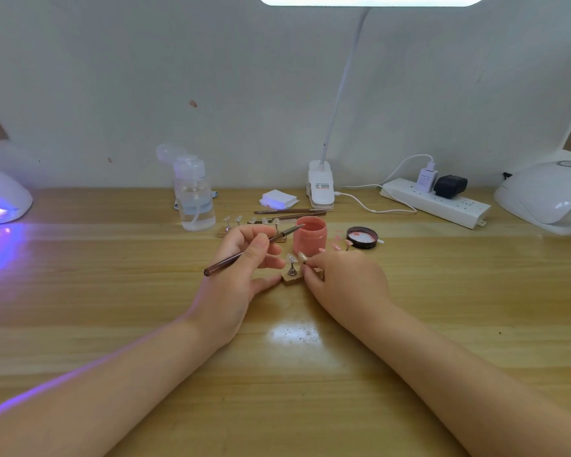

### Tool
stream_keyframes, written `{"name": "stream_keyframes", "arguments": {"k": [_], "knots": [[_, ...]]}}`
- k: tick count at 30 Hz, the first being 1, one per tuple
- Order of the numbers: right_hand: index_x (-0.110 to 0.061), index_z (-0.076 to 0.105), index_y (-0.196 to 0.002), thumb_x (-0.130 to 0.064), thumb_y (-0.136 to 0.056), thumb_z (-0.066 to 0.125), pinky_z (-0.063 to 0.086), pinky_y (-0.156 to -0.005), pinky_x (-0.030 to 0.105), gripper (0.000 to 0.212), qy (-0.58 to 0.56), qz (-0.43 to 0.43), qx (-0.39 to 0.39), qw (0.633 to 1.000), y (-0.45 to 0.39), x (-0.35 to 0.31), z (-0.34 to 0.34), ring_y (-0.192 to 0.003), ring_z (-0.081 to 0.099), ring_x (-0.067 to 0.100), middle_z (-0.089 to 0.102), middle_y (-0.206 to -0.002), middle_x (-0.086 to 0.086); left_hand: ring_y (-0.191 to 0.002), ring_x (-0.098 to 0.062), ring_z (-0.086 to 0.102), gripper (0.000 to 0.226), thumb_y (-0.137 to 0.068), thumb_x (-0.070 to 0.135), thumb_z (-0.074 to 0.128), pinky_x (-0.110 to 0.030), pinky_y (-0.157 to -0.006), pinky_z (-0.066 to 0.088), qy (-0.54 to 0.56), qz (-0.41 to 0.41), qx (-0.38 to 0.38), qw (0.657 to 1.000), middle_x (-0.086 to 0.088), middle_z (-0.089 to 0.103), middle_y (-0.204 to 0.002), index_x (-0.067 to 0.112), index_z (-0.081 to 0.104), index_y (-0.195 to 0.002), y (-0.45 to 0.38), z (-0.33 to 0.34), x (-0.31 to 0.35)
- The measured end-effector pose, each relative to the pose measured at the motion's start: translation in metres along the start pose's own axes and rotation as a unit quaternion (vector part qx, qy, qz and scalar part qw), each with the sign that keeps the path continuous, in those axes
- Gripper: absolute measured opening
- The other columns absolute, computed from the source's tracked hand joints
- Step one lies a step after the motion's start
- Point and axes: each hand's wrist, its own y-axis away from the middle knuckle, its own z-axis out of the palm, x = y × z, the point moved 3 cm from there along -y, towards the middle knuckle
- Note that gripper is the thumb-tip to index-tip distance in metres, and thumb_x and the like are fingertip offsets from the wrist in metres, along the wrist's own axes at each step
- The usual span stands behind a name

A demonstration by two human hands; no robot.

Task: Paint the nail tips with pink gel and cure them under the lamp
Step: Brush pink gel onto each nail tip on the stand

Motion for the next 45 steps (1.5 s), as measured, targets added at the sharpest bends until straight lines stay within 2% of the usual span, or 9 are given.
{"name": "stream_keyframes", "arguments": {"k": [4, 8, 15, 21, 26, 31, 35, 39, 45], "knots": [[-0.026, 0.073, -0.097, -0.038, -0.095, 0.048, 0.031, -0.054, 0.028, 0.028, -0.035, 0.003, 0.018, 0.999, 0.003, 0.002, -0.004, -0.077, 0.060, 0.019, 0.067, -0.077, -0.003, -0.083, -0.016, 0.063, 0.021, -0.089, 0.034, 0.059, -0.046, -0.088, 0.055, -0.026, 0.017, 0.012, 0.999, 0.001, 0.065, -0.087, 0.016, 0.064, -0.100, 0.000, -0.001, -0.002], [-0.028, 0.075, -0.096, -0.037, -0.089, 0.059, 0.047, -0.063, 0.029, 0.019, -0.101, 0.010, 0.028, 0.994, 0.010, 0.006, -0.010, -0.077, 0.062, 0.014, 0.070, -0.077, -0.007, -0.082, -0.011, 0.066, 0.019, -0.101, 0.011, 0.047, -0.031, -0.081, 0.057, -0.125, 0.086, 0.063, 0.986, 0.007, 0.069, -0.079, 0.016, 0.065, -0.096, -0.007, -0.010, 0.005], [-0.019, 0.078, -0.085, -0.022, -0.084, 0.067, 0.047, -0.071, 0.026, 0.012, -0.187, 0.020, 0.050, 0.981, 0.010, 0.008, -0.012, -0.065, 0.052, 0.000, 0.074, -0.079, -0.007, -0.062, -0.001, 0.063, 0.023, -0.092, 0.010, 0.057, -0.014, -0.062, 0.052, -0.277, 0.084, 0.068, 0.955, 0.012, 0.070, -0.065, 0.025, 0.069, -0.080, -0.042, -0.014, 0.040], [-0.019, 0.076, -0.088, -0.020, -0.079, 0.068, 0.050, -0.070, 0.030, 0.011, -0.211, 0.027, 0.044, 0.976, 0.011, 0.007, -0.012, -0.061, 0.056, 0.009, 0.072, -0.079, -0.007, -0.059, -0.013, 0.061, 0.014, -0.082, 0.018, 0.061, -0.036, -0.068, 0.057, -0.389, 0.050, 0.019, 0.920, 0.004, 0.068, -0.063, 0.013, 0.072, -0.076, -0.088, 0.012, 0.069], [-0.018, 0.073, -0.085, -0.020, -0.080, 0.067, 0.050, -0.071, 0.030, 0.008, -0.217, 0.032, 0.038, 0.975, 0.011, 0.009, -0.011, -0.061, 0.055, 0.011, 0.071, -0.078, -0.005, -0.062, -0.016, 0.059, 0.014, -0.084, 0.016, 0.059, -0.032, -0.067, 0.057, -0.459, -0.040, -0.043, 0.886, -0.002, 0.067, -0.067, 0.007, 0.069, -0.083, -0.119, 0.037, 0.061], [-0.020, 0.072, -0.086, -0.024, -0.082, 0.063, 0.052, -0.072, 0.032, 0.010, -0.191, 0.038, 0.017, 0.981, 0.011, 0.008, -0.009, -0.067, 0.063, 0.014, 0.073, -0.085, -0.004, -0.056, -0.011, 0.057, 0.011, -0.086, 0.014, 0.057, -0.020, -0.048, 0.049, -0.495, -0.075, -0.069, 0.863, -0.002, 0.065, -0.068, 0.011, 0.063, -0.077, -0.131, 0.049, 0.049], [-0.018, 0.072, -0.087, -0.023, -0.081, 0.064, 0.053, -0.077, 0.033, 0.011, -0.192, 0.035, 0.026, 0.981, 0.012, 0.006, -0.009, -0.072, 0.067, 0.016, 0.075, -0.093, 0.000, -0.058, -0.011, 0.057, 0.015, -0.089, 0.017, 0.057, -0.024, -0.056, 0.055, -0.505, -0.089, -0.085, 0.854, -0.002, 0.066, -0.068, 0.014, 0.059, -0.075, -0.131, 0.050, 0.037], [-0.019, 0.072, -0.089, -0.022, -0.082, 0.065, 0.051, -0.069, 0.028, 0.010, -0.207, 0.037, 0.031, 0.977, 0.012, 0.007, -0.009, -0.056, 0.050, 0.010, 0.073, -0.087, -0.005, -0.057, -0.011, 0.056, 0.014, -0.089, 0.016, 0.056, -0.024, -0.054, 0.053, -0.480, -0.105, -0.070, 0.868, -0.002, 0.065, -0.065, 0.013, 0.060, -0.075, -0.129, 0.047, 0.035], [-0.020, 0.070, -0.087, -0.019, -0.082, 0.066, 0.050, -0.071, 0.029, 0.007, -0.240, 0.049, 0.017, 0.969, 0.009, 0.010, -0.007, -0.061, 0.049, 0.007, 0.070, -0.084, -0.009, -0.036, -0.008, 0.046, 0.010, -0.085, 0.008, 0.056, -0.018, -0.043, 0.045, -0.288, -0.147, 0.059, 0.945, 0.000, 0.060, -0.048, 0.004, 0.062, -0.077, -0.126, 0.019, 0.045]]}}
